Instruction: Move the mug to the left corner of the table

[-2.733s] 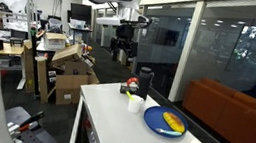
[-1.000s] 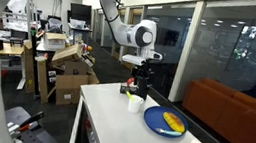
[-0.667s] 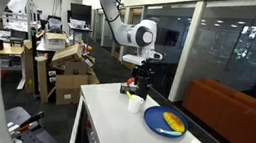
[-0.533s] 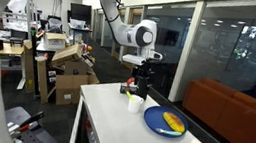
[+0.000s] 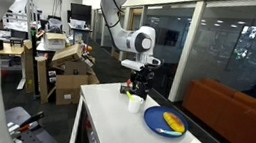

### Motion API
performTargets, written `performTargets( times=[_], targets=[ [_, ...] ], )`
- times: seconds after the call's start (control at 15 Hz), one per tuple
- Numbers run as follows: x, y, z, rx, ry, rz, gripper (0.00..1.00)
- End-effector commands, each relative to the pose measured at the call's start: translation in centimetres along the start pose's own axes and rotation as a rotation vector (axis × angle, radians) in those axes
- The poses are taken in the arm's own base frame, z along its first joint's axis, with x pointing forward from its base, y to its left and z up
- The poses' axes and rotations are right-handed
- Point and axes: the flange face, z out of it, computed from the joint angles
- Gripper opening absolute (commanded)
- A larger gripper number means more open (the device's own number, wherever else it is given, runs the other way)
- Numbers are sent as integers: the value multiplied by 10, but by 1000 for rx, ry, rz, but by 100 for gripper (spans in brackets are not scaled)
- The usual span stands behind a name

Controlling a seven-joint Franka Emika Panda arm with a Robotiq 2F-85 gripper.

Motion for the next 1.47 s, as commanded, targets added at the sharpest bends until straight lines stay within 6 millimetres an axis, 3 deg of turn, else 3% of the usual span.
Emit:
performTargets(
  times=[0.0,0.53,1.4],
  targets=[
    [7,1,8,0,9,-2,100],
    [13,11,21,-2,17,9,100],
    [13,3,57,-5,5,-2,100]
  ],
)
